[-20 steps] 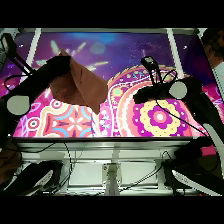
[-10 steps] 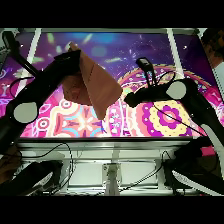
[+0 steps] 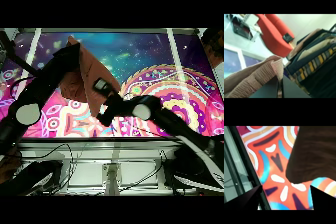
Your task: Fold the clothes and pants, and hang the long-sleeved shirts on hangers.
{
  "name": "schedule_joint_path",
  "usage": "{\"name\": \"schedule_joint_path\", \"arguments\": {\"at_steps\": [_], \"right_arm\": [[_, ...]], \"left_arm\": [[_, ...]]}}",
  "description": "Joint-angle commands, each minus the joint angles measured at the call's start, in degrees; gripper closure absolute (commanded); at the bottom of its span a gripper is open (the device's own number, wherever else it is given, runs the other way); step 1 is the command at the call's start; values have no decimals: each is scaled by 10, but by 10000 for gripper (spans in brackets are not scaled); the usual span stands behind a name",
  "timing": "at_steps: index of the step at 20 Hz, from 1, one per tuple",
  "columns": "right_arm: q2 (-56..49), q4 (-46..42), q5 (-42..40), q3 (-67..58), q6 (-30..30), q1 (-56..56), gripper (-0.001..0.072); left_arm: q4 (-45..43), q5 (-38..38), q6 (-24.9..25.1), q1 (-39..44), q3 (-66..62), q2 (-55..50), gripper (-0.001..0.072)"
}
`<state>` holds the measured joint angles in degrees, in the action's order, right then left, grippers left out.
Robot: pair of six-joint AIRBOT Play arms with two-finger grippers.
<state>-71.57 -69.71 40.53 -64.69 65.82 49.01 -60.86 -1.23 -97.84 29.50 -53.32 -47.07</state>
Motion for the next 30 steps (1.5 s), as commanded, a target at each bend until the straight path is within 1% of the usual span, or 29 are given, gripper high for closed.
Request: {"name": "schedule_joint_path", "arguments": {"at_steps": [1,3,5,7,8,9,10,11,12,15,17,18,20,21,24,26,28,30], "right_arm": [[-54,-33,-95,0,54,43,16],[-80,-42,-141,0,115,42,17],[-99,-43,-205,0,127,42,21],[-115,-44,-260,0,178,37,32],[-123,-45,-268,0,207,30,46],[-131,-45,-265,0,229,20,106],[-137,-45,-264,0,251,8,133],[-143,-44,-269,0,273,-3,132],[-145,-41,-273,-1,288,-11,161],[-145,-36,-287,-2,297,-26,417],[-144,-36,-292,-2,297,-26,629],[-144,-36,-290,-2,297,-26,702],[-141,-39,-272,-2,297,-28,702],[-138,-44,-247,-2,297,-31,703],[-117,-74,-125,-2,297,-68,705],[-89,-95,-57,-2,296,-104,705],[-47,-127,-18,-2,288,-132,705],[5,-151,-1,-2,274,-154,705]], "left_arm": [[-1,-18,-10,2,0,0,684],[-1,-18,-12,2,0,0,684],[1,-18,-17,2,0,0,684],[1,-18,-30,2,0,0,684],[1,-18,-33,2,0,0,684],[1,-18,-41,2,0,0,684],[1,-18,-47,2,0,0,684],[1,-18,-51,2,0,0,684],[1,-18,-51,2,0,0,684],[1,-18,-51,2,0,0,684],[0,-18,-50,2,0,0,683],[0,-18,-50,2,0,0,684],[-6,-18,-48,1,0,0,684],[-6,-18,-40,0,0,0,684],[-6,-18,-3,-17,0,0,684],[-6,-17,-3,-38,0,0,684],[-6,-3,-3,-63,0,0,683],[-6,28,-3,-92,0,0,683]]}}
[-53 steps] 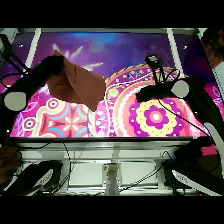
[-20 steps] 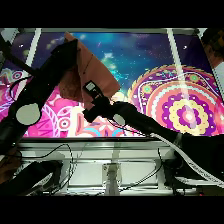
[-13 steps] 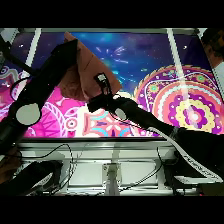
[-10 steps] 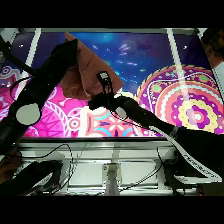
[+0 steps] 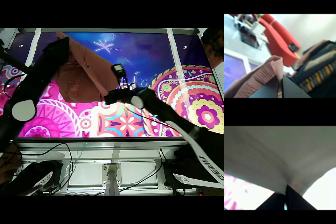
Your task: Fold the clothes and pants, and hang the long-sleeved shirts on hangers.
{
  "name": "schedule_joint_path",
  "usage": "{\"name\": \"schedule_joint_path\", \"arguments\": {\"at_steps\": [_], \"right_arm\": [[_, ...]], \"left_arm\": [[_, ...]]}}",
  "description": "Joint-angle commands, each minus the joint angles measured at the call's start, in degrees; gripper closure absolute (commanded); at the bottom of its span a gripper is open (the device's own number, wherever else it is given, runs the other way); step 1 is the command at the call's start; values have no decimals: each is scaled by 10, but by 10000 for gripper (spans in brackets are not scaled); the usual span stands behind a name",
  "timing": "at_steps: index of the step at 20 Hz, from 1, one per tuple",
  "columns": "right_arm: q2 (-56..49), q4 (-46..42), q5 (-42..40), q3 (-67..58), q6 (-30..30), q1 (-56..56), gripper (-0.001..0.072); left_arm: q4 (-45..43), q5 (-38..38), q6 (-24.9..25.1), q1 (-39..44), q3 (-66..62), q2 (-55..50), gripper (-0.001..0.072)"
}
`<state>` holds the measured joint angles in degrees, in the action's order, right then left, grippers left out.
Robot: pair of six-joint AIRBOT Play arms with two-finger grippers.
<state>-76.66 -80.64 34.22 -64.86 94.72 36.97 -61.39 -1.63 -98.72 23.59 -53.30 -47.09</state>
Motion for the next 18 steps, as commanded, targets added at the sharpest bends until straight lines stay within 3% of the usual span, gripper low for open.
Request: {"name": "schedule_joint_path", "arguments": {"at_steps": [1,5,10,14,18], "right_arm": [[83,-50,70,0,-15,-42,705],[199,-64,122,0,-58,-55,705],[327,-61,178,0,-59,-55,705],[400,-41,189,-14,-56,-55,706],[388,-55,156,-36,-56,-55,706]], "left_arm": [[0,58,5,-48,-1,0,683],[2,180,6,-61,-1,15,683],[2,251,1,-17,-1,113,684],[-1,294,-96,-5,-1,204,685],[-10,293,-133,-5,2,215,685]]}}
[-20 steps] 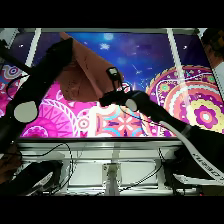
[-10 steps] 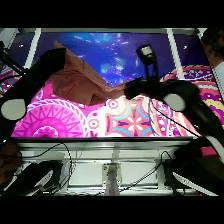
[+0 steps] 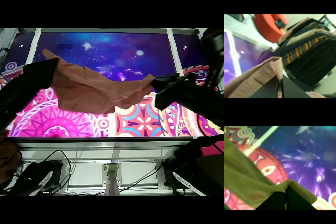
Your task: Fold the clothes and pants, and hang the long-sleeved shirts on hangers.
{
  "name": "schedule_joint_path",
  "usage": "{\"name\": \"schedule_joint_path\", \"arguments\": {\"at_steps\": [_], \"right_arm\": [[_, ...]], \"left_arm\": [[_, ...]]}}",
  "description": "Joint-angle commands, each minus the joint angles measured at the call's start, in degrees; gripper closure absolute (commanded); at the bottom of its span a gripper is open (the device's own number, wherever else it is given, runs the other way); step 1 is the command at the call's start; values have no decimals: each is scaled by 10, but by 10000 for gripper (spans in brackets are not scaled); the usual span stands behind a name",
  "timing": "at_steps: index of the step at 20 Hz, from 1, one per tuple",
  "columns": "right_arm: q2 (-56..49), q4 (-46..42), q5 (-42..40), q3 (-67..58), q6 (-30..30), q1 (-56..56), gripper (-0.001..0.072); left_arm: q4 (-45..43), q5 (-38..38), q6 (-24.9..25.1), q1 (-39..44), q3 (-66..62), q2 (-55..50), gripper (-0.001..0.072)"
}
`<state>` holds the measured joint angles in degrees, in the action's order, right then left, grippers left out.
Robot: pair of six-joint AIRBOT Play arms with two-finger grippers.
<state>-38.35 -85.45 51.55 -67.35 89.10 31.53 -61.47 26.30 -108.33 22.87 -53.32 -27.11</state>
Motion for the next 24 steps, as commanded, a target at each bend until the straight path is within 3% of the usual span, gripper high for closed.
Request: {"name": "schedule_joint_path", "arguments": {"at_steps": [1,6,13,17,21,22,23,24], "right_arm": [[-7,-7,-25,-11,0,0,707],[-150,-17,-51,-11,-1,0,706],[-394,-29,-251,-11,-2,0,704],[-435,-29,-294,-11,-2,-1,704],[-435,-30,-337,-11,-2,-9,704],[-435,-30,-346,-11,-2,-13,703],[-435,-30,-352,-11,-2,-19,699],[-435,-30,-353,-11,-2,-27,638]], "left_arm": [[-16,14,-50,2,7,2,685],[-67,-36,-57,2,52,-112,684],[-75,-115,-57,2,87,-343,683],[-75,-260,-57,2,87,-407,682],[-75,-302,-57,0,87,-424,669],[-75,-302,-56,-4,87,-426,624],[-75,-302,-57,-6,87,-428,473],[-75,-302,-56,-11,87,-428,157]]}}
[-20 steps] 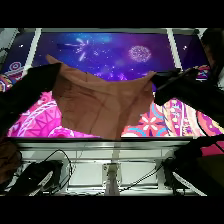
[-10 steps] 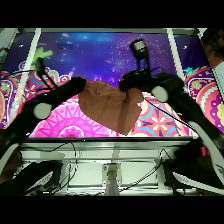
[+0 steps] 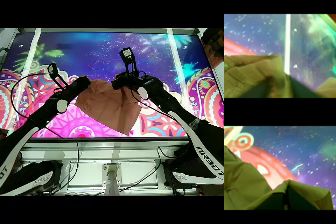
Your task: Fold the clothes and pants, and hang the long-sleeved shirts on hangers.
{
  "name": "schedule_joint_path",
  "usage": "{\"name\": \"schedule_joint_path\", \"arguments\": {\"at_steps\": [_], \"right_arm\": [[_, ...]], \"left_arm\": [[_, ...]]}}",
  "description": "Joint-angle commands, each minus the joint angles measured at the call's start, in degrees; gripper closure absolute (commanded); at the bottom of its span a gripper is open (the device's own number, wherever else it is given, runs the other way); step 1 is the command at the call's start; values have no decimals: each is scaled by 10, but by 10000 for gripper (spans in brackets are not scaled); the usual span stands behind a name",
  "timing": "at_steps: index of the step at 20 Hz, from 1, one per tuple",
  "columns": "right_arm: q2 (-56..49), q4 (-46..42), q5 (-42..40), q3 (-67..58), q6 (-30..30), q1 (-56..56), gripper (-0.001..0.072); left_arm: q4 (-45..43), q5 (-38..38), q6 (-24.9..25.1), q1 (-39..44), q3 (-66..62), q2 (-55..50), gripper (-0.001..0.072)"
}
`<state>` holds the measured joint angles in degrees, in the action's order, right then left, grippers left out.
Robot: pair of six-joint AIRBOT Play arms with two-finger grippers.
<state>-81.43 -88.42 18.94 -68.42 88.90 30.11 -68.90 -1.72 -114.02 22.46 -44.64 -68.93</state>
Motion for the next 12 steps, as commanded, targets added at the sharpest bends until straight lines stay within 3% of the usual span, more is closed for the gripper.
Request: {"name": "schedule_joint_path", "arguments": {"at_steps": [1,2,5,7,10,12], "right_arm": [[-4,0,-27,0,0,-20,524],[-4,0,-26,0,0,-28,450],[2,0,8,0,0,-60,438],[9,0,62,0,0,-90,438],[20,-3,168,0,-1,-141,438],[21,-3,225,0,-40,-171,438]], "left_arm": [[-1,-21,0,-12,0,-10,6],[-1,-21,7,-20,0,-10,12],[-1,-13,42,-52,0,-9,12],[-1,32,63,-84,0,0,13],[-1,153,197,-135,0,25,14],[-1,241,292,-158,0,37,14]]}}
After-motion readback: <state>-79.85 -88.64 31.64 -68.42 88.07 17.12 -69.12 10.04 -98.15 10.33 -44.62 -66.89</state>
